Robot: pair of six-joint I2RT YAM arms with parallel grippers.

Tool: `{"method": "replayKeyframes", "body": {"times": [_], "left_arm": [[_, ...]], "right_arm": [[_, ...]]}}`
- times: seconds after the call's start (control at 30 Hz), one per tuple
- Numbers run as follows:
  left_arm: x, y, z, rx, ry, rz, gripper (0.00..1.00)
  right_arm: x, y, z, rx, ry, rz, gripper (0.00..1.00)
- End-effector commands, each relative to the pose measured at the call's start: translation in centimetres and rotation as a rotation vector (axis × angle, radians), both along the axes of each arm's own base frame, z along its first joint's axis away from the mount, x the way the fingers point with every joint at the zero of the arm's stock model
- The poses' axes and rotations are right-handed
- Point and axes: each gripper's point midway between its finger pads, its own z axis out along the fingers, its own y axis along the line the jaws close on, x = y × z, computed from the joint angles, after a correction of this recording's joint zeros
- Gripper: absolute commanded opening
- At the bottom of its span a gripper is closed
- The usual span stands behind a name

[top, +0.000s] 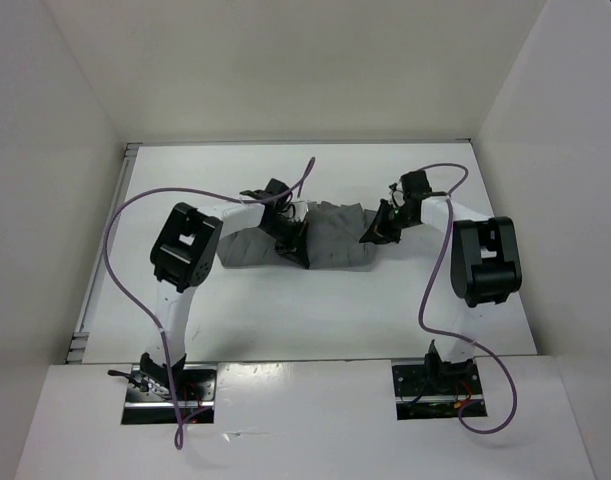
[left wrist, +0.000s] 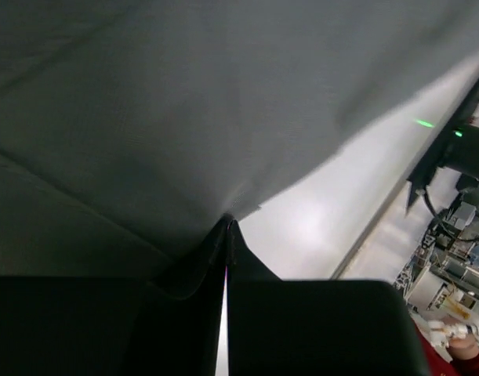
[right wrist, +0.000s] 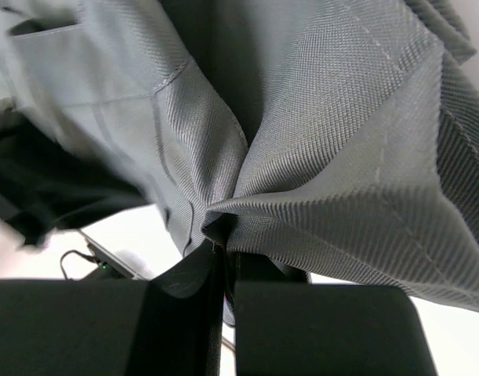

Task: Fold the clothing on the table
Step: Fold the skirt

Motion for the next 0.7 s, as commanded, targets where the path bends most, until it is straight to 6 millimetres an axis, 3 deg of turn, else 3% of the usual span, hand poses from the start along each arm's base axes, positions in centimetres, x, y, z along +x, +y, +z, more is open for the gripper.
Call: {"method": "replayKeyframes", "body": {"times": [0.0, 0.03, 0.13, 0.17, 0.3, 0.43, 0.5, 0.53, 0.67], "left_arm": [[2.0, 0.4, -1.0, 0.065, -0.023, 0.056, 0.05], [2.8, 0.7, -1.4, 0.108, -0.036, 0.08, 0.05], [2.7, 0.6, -2.8, 0.164, -0.031, 0.078, 0.05], [2.7, 0.1, -3.1, 0.172, -0.037, 0.069, 0.05], [2.7, -1.8, -3.6, 0.142, -0.022, 0.032, 0.05], [3.1, -5.5, -0.7, 0.037, -0.051, -0.035, 0.05], [3.5, -5.9, 0.9, 0.017, -0.066, -0.038, 0.07], [3.8, -6.2, 2.6, -0.009, -0.095, -0.041, 0.08], [4.7, -5.7, 7.5, -0.026, -0.181, -0.015, 0.22]], "right_arm": [[0.9, 0.5, 5.3, 0.017, -0.124, 0.025, 0.0], [0.4, 0.9, 6.3, 0.019, -0.138, 0.038, 0.0], [0.0, 1.2, 8.7, 0.016, -0.175, 0.038, 0.0], [-0.1, 1.2, 10.4, 0.02, -0.212, 0.037, 0.0], [-1.3, 1.9, 13.1, 0.031, -0.259, 0.053, 0.0], [-2.7, 2.1, 14.0, 0.014, -0.26, 0.06, 0.0], [-2.6, 1.9, 14.2, 0.002, -0.27, 0.052, 0.0], [-2.7, 1.6, 14.3, -0.013, -0.271, 0.042, 0.0], [-3.0, 1.4, 13.8, -0.025, -0.247, 0.029, 0.0]]}}
